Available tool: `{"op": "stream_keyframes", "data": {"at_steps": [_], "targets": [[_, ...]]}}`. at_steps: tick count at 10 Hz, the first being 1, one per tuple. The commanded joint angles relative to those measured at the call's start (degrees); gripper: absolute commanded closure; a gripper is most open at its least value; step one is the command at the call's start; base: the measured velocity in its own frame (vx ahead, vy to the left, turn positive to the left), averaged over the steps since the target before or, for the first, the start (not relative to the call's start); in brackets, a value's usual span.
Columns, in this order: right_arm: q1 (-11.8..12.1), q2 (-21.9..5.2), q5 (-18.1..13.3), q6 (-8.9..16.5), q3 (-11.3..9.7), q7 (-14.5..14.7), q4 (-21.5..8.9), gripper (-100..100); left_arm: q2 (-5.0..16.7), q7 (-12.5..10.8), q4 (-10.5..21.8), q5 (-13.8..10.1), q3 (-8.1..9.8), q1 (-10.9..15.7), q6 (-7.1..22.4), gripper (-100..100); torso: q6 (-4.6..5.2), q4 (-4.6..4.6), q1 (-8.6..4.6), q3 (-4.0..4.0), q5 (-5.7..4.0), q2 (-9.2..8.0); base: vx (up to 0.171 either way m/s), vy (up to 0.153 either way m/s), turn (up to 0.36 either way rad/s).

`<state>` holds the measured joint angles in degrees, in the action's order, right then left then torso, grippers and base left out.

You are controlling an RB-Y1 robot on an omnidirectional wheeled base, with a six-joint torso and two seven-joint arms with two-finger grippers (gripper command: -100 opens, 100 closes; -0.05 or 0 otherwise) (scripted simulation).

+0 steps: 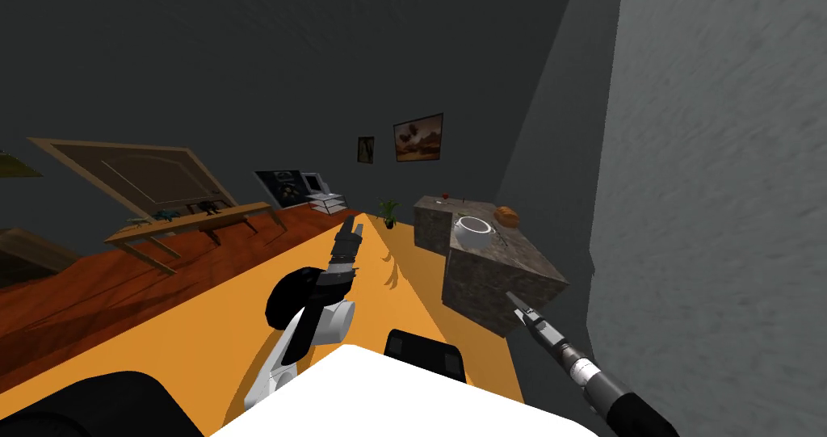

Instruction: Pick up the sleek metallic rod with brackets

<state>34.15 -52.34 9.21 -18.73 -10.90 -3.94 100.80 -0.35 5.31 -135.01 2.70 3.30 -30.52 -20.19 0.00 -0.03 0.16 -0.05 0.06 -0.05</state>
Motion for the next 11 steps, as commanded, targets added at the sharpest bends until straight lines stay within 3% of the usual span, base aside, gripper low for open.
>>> {"op": "stream_keyframes", "data": {"at_steps": [1,2,3,4,5,6,7,8,11], "targets": [[0.4,-2.9,1.6,1.2,-1.1,0.1,-2.8,-100,0.0,0.0,0.0,0.0,0.00,0.0,0.0,0,0.00,0.00,0.00,0.00,0.00,0.00,-0.005,0.078,0.175],[0.4,-4.5,1.6,1.2,-1.1,0.1,-2.8,-100,0.0,0.0,0.0,0.0,0.00,0.0,0.0,0,-0.02,0.01,0.05,0.02,0.00,0.03,-0.003,0.054,0.092],[0.9,-6.2,3.1,2.3,-2.1,0.3,-5.1,-100,0.0,0.0,0.0,0.0,0.00,0.0,0.0,0,0.01,0.01,-0.01,0.02,0.00,0.03,0.000,0.054,0.235],[0.9,-7.9,3.1,2.3,-2.1,0.3,-5.1,-100,0.0,0.0,0.0,0.0,0.00,0.0,0.0,0,-0.04,0.01,-0.02,0.03,-0.01,0.05,0.004,0.042,0.088],[1.4,-9.8,4.6,3.4,-3.1,0.4,-7.4,-100,0.0,0.0,0.0,0.0,0.00,0.0,0.0,0,0.02,0.01,-0.07,0.03,-0.02,0.06,0.007,0.054,0.173],[1.4,-11.1,4.6,3.4,-3.1,0.4,-7.4,-100,0.0,0.0,0.0,0.0,0.00,0.0,0.0,0,-0.01,0.02,-0.04,0.03,-0.01,0.06,0.009,0.040,0.116],[1.9,-13.0,6.1,4.4,-4.2,0.6,-9.8,-100,0.0,0.0,0.0,0.0,0.00,0.0,0.0,0,0.00,0.02,-0.08,0.04,-0.02,0.08,0.016,0.047,0.209],[1.9,-14.1,6.1,4.4,-4.2,0.6,-9.8,-100,0.0,0.0,0.0,0.0,0.00,0.0,0.0,0,-0.01,0.02,-0.06,0.05,-0.02,0.09,0.016,0.032,0.107],[2.9,-19.2,9.2,6.4,-6.3,0.9,-14.1,-100,0.0,0.0,0.0,0.0,0.01,0.0,0.0,0,0.03,0.03,-0.16,0.08,-0.04,0.13,0.027,0.025,0.189]]}}
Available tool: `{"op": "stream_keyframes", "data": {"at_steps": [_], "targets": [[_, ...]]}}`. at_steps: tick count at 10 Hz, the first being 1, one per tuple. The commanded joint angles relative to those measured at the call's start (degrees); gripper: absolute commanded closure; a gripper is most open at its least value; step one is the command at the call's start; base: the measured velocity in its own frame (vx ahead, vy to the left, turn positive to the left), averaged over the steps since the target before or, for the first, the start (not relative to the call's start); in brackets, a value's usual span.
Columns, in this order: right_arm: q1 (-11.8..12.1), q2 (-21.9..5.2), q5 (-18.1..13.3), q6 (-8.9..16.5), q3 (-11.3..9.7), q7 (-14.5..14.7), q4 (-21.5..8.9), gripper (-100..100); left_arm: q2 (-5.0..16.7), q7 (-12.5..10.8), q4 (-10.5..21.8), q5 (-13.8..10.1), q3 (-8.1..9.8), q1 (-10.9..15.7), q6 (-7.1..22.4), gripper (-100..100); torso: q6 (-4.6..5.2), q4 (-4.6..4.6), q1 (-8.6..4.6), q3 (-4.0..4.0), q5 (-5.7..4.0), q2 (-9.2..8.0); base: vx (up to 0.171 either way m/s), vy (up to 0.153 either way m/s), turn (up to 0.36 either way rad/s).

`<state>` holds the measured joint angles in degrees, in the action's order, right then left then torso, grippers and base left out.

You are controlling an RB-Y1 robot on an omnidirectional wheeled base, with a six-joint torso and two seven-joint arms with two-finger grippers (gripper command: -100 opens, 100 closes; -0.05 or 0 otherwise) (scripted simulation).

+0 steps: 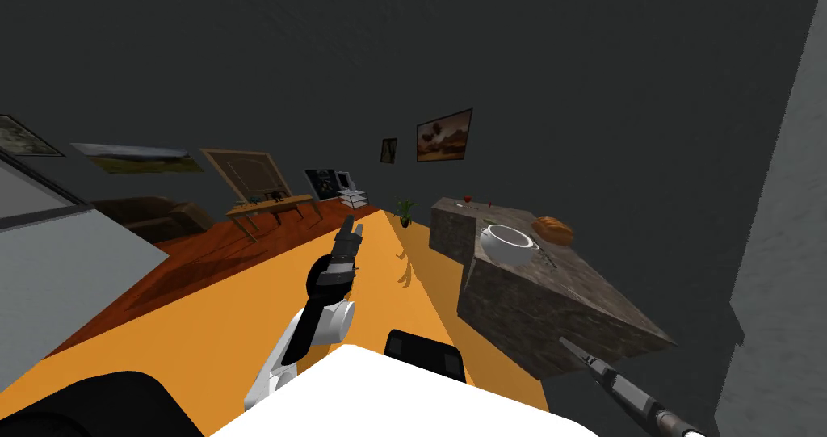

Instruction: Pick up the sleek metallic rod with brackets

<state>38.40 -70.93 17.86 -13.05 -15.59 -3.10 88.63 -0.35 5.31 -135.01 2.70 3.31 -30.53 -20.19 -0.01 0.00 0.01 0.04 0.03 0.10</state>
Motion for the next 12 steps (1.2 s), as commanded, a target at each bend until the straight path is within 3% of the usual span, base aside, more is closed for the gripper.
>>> {"op": "stream_keyframes", "data": {"at_steps": [1,4,7,8,9,12], "targets": [[-1.4,-1.8,0.5,0.7,-1.6,0.0,-2.2,-100,0.0,0.0,0.0,0.0,0.00,0.0,0.0,0,0.00,0.00,0.00,0.00,0.00,0.00,0.031,0.008,0.116],[-0.4,-6.7,3.6,2.6,-3.8,0.3,-6.6,-100,0.0,0.0,0.0,0.0,0.01,0.0,0.0,0,0.03,0.01,-0.08,0.02,-0.04,0.03,0.041,0.000,0.200],[0.1,-9.7,5.2,3.5,-4.9,0.4,-8.6,-100,0.0,0.0,0.0,0.0,0.00,0.0,0.0,0,-0.02,0.02,-0.12,0.05,-0.03,0.09,0.046,-0.013,0.175],[0.5,-12.0,6.7,4.3,-6.0,0.5,-10.6,-100,0.0,0.0,0.0,0.0,0.01,0.0,0.0,0,0.04,0.02,-0.12,0.04,-0.05,0.07,0.061,-0.014,0.202],[0.5,-12.0,6.7,4.3,-6.0,0.5,-10.4,-100,0.0,0.0,0.0,0.0,0.01,0.0,0.0,0,-0.01,0.02,-0.10,0.07,-0.03,0.12,0.054,-0.030,0.142],[1.4,-16.0,9.5,5.8,-8.2,0.6,-14.1,-100,0.0,0.0,0.0,0.0,0.01,0.0,0.0,0,0.05,0.02,-0.19,0.05,-0.08,0.08,0.055,-0.044,0.206]]}}
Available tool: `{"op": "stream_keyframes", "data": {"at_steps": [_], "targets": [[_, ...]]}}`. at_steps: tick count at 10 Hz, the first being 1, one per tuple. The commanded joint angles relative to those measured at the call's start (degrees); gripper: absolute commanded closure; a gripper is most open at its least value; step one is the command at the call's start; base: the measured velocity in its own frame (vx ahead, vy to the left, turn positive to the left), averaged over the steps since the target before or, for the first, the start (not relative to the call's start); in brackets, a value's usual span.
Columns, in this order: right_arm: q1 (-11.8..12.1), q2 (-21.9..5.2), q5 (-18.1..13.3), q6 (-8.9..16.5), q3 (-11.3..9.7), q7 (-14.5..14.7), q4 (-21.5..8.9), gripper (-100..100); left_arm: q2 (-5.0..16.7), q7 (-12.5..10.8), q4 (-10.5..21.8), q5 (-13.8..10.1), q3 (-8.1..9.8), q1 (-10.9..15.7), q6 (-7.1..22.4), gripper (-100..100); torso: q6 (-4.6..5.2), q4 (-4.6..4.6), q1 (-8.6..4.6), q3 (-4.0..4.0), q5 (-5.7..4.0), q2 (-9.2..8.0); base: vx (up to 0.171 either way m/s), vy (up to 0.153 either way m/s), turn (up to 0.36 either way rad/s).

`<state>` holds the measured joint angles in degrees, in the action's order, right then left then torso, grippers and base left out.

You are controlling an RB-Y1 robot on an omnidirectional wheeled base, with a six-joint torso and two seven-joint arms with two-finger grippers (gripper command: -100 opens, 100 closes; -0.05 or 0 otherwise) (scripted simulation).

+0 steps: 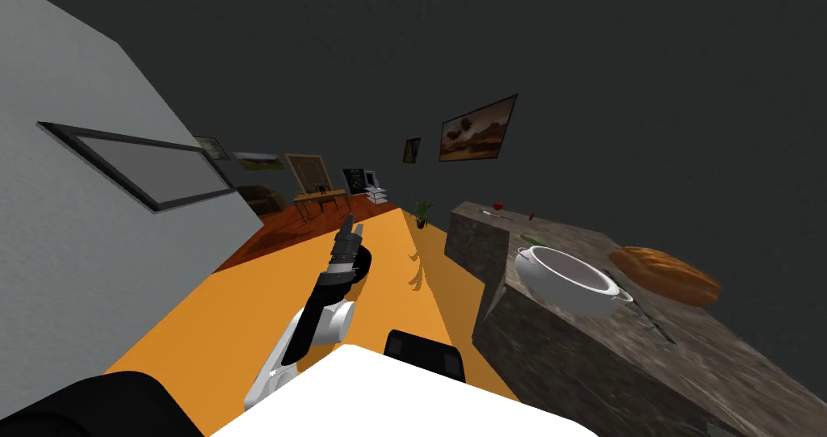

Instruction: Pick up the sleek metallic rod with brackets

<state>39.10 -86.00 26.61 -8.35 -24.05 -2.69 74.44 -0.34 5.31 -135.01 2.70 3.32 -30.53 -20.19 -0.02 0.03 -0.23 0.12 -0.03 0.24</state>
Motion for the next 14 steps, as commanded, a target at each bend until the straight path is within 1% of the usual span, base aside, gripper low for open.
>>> {"op": "stream_keyframes", "data": {"at_steps": [1,2,3,4,5,7,8,9,10,11,12,13,14], "targets": [[1.1,-2.6,2.2,1.7,-0.8,0.2,-1.5,-100,0.0,0.0,0.0,0.0,0.00,0.0,0.0,0,0.00,0.00,0.00,0.00,0.00,0.00,0.101,-0.083,0.383],[1.4,-3.9,3.4,2.3,-1.8,0.3,-3.0,-100,0.0,0.0,0.0,0.0,0.00,0.0,0.0,0,-0.02,0.03,-0.10,0.08,-0.03,0.14,0.109,-0.135,0.337],[1.4,-3.9,3.4,2.3,-1.8,0.3,-3.0,-100,0.0,0.0,0.0,0.0,0.01,0.0,0.0,0,-0.02,0.05,-0.27,0.13,-0.05,0.22,0.090,-0.111,0.123],[1.7,-5.0,4.6,2.8,-2.7,0.3,-4.3,-100,0.0,0.0,0.0,0.0,0.01,0.0,0.0,0,0.09,0.04,-0.20,0.09,-0.09,0.15,0.089,-0.081,0.215],[1.7,-5.0,4.6,2.8,-2.7,0.3,-4.3,-100,0.0,0.0,0.0,0.0,0.01,0.0,0.0,0,0.01,0.04,-0.12,0.09,-0.05,0.15,0.061,-0.061,0.117],[2.1,-6.5,6.7,3.6,-4.5,0.3,-6.3,-100,0.0,0.0,0.0,0.0,0.01,0.0,0.0,0,0.03,0.02,0.00,0.05,-0.02,0.09,0.093,-0.094,0.250],[2.3,-7.0,7.6,3.9,-5.2,0.3,-7.1,-100,0.0,0.0,0.0,0.0,0.01,0.0,0.0,0,0.00,0.05,-0.18,0.13,-0.06,0.22,0.142,-0.155,0.300],[2.3,-7.0,7.6,3.9,-5.2,0.3,-7.1,-100,0.0,0.0,0.0,0.0,0.01,0.0,0.0,0,0.02,0.08,-0.31,0.20,-0.09,0.35,0.098,-0.137,0.093],[2.4,-7.5,8.9,4.3,-6.3,0.3,-8.2,-100,0.0,0.0,0.0,0.0,0.02,0.0,0.0,0,0.09,0.06,-0.25,0.15,-0.10,0.24,0.096,-0.165,0.329],[2.5,-7.6,9.4,4.4,-6.7,0.3,-8.5,-100,0.0,0.0,0.0,0.0,0.01,0.0,0.0,0,-0.02,0.06,-0.35,0.15,-0.11,0.25,0.106,-0.203,0.285],[2.9,-7.6,9.1,4.2,-6.0,0.3,-8.1,-100,0.0,0.0,0.0,0.0,0.02,0.0,0.0,0,0.05,0.07,-0.46,0.16,-0.14,0.27,0.045,-0.096,0.051],[3.1,-7.7,9.2,4.3,-5.8,0.4,-8.1,0,0.0,0.0,0.0,0.0,0.02,0.0,0.0,0,0.11,0.03,-0.12,0.07,-0.10,0.11,0.009,-0.018,-0.001],[2.5,-5.9,8.2,4.5,-5.6,0.8,-9.1,-100,0.0,0.0,0.0,0.0,0.01,0.0,0.0,0,0.12,-0.01,0.17,-0.02,-0.01,-0.04,0.016,-0.033,0.042]]}}
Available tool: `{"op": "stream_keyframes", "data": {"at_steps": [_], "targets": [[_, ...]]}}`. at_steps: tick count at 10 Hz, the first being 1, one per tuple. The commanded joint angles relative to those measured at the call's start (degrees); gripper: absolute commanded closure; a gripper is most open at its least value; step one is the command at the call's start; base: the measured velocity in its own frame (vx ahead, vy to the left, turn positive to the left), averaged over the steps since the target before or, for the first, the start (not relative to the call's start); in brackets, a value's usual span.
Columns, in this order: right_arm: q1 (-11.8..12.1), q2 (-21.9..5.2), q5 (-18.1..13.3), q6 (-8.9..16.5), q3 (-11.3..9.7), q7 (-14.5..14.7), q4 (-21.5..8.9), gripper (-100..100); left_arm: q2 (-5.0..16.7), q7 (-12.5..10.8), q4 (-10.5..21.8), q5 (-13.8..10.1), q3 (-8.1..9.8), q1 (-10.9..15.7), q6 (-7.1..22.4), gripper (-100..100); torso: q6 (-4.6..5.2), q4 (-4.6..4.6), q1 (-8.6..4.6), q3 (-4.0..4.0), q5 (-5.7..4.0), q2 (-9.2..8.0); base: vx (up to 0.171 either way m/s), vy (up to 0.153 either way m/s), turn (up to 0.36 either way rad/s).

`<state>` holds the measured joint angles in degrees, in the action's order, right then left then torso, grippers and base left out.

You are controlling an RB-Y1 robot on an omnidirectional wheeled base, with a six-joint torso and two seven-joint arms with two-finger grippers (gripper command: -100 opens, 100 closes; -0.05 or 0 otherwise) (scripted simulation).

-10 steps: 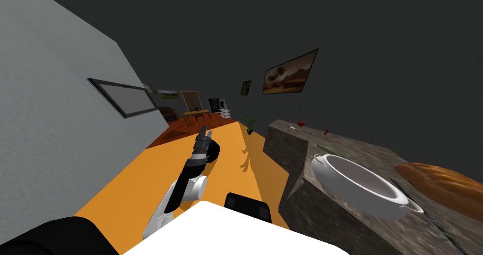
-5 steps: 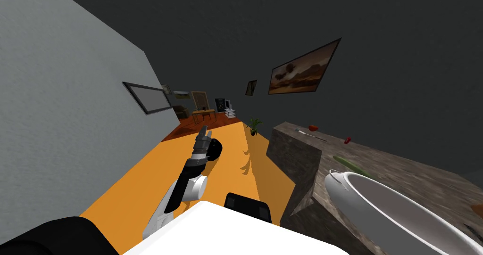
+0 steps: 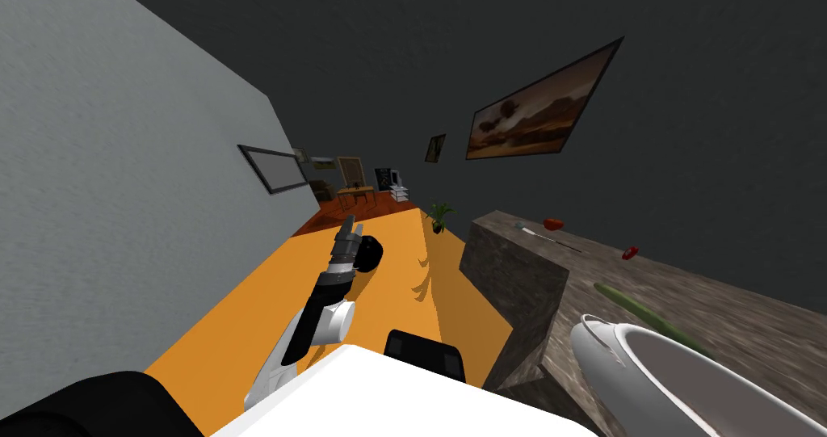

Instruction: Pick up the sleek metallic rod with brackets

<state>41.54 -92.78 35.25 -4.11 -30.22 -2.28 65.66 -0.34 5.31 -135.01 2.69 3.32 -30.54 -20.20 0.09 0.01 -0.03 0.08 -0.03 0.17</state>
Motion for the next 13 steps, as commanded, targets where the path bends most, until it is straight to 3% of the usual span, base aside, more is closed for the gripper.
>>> {"op": "stream_keyframes", "data": {"at_steps": [1,2,3,4,8,9,10,12,13], "targets": [[-0.2,1.7,-0.9,0.3,0.6,0.5,-0.8,-100,0.0,0.0,0.0,0.0,0.00,0.0,0.0,0,0.00,0.00,0.00,0.00,0.00,0.00,0.024,-0.042,0.040],[-0.6,3.0,-1.6,0.4,0.8,0.8,-1.5,-100,0.0,0.0,0.0,0.0,0.00,0.0,0.0,0,0.01,0.00,-0.01,0.00,0.00,0.00,0.020,-0.043,0.031],[-0.9,2.3,-1.2,0.4,0.2,0.5,-1.2,-100,0.0,0.0,0.0,0.0,0.00,0.0,0.0,0,0.00,0.00,-0.02,0.00,-0.01,-0.01,0.008,-0.020,0.008],[-1.1,2.4,-1.3,0.4,0.1,0.5,-1.3,100,0.0,0.0,0.0,0.0,0.00,0.0,0.0,0,0.01,-0.01,0.06,-0.02,0.02,-0.04,0.000,0.000,0.000],[-1.0,2.3,-1.3,0.5,0.1,0.5,-1.4,100,0.0,0.0,0.0,0.0,0.00,0.0,0.0,0,-0.09,-0.03,0.13,-0.04,-0.04,-0.06,0.000,-0.002,-0.005],[-1.0,2.3,-1.3,0.5,0.1,0.5,-1.3,0,0.0,0.0,0.0,0.0,0.00,0.0,0.0,0,-0.07,-0.03,0.13,-0.04,-0.04,-0.05,0.000,0.000,0.000],[0.2,0.4,-0.2,0.2,0.5,0.3,0.0,100,0.0,0.0,0.0,0.0,0.00,0.0,0.0,0,-0.07,-0.03,0.12,-0.03,-0.05,-0.05,-0.009,0.036,-0.035],[0.6,-0.9,0.5,0.1,0.4,0.0,0.7,100,0.0,0.0,0.0,0.0,-0.01,0.0,0.0,0,-0.04,-0.02,0.32,-0.06,0.01,-0.10,-0.020,0.041,-0.031],[0.5,-0.2,0.1,0.2,0.6,0.3,0.5,100,0.0,0.0,0.0,0.0,-0.01,0.0,0.0,0,-0.02,-0.02,0.31,-0.06,0.02,-0.11,-0.010,0.015,-0.006]]}}
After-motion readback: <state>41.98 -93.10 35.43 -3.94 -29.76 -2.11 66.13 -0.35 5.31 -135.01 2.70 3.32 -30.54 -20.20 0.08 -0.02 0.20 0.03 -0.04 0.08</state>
